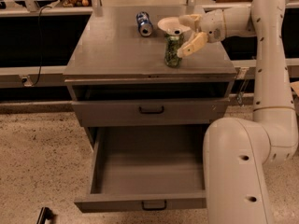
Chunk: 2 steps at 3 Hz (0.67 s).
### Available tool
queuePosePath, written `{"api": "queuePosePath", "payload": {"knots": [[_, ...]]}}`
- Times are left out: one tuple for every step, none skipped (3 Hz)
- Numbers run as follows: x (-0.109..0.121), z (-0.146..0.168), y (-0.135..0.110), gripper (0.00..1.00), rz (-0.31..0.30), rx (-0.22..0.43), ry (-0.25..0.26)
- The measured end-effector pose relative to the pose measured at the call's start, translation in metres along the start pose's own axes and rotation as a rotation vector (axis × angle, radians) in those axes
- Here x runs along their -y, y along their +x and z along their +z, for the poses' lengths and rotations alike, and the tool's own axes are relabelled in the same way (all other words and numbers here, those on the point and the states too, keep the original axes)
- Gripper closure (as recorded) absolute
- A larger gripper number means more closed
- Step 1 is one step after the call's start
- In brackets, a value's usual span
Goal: Pick green can from middle drawer and place on counter
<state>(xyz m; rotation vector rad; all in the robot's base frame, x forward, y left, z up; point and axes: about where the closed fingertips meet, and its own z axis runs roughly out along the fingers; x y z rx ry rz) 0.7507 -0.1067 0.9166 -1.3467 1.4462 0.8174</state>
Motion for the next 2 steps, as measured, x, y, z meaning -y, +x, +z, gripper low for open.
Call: {"api": "queuePosePath", "payload": {"knots": [[0.003, -0.016, 0.005, 0.00, -0.016, 0.062, 0.022], [-0.007, -0.062, -0.004, 0.00, -0.111, 0.175, 0.054]]}}
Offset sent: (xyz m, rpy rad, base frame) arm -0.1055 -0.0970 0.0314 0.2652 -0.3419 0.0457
